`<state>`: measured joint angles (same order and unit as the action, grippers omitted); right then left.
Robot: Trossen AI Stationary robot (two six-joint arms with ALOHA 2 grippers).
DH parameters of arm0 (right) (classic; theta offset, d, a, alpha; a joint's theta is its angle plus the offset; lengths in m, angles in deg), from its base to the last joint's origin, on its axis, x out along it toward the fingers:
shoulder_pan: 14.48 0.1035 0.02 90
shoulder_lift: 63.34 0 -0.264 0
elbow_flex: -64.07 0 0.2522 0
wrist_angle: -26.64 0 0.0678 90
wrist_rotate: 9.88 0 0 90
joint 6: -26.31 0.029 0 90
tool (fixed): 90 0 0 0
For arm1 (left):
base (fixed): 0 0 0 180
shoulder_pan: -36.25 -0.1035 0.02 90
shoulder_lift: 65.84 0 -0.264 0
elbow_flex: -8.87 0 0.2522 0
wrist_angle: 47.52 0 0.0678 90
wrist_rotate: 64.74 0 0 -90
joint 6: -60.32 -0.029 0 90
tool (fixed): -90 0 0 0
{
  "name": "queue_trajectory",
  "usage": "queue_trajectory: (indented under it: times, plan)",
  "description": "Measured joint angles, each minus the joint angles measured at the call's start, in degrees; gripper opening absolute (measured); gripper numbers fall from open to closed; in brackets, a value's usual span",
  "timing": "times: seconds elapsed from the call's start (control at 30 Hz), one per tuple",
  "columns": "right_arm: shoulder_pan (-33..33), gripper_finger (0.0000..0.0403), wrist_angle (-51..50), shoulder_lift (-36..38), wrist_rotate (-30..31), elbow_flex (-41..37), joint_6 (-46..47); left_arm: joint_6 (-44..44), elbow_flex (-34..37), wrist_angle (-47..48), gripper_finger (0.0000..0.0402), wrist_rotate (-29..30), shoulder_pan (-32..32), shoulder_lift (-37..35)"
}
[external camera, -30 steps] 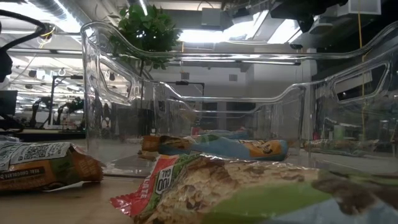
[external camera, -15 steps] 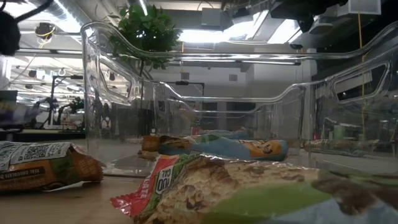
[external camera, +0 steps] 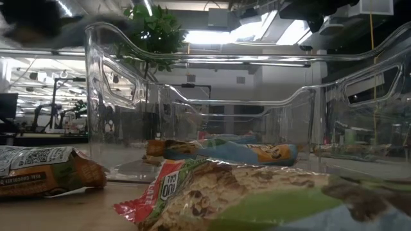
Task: Pick and place Granola Bars by type
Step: Put the blue granola bar into the top transparent bin
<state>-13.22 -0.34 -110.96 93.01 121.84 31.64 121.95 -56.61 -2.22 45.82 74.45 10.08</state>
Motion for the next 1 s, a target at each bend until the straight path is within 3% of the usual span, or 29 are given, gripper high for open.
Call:
queue_trajectory:
  times: [0.43,0.67,1.0]
  plan:
    - [0.00,0.0008,0.00,0.00,0.00,0.00,0.16,-22.88,-15.99,-0.01,0.0066,-3.14,-17.69,-0.02]
    - [0.00,0.0008,0.00,0.00,0.02,0.00,0.19,-28.04,-21.13,0.68,0.0066,-10.67,-28.48,0.02]
    - [-0.07,0.0008,0.10,-0.02,0.09,-0.02,-2.06,-36.64,-32.26,6.10,0.0065,-12.41,-41.05,6.26]
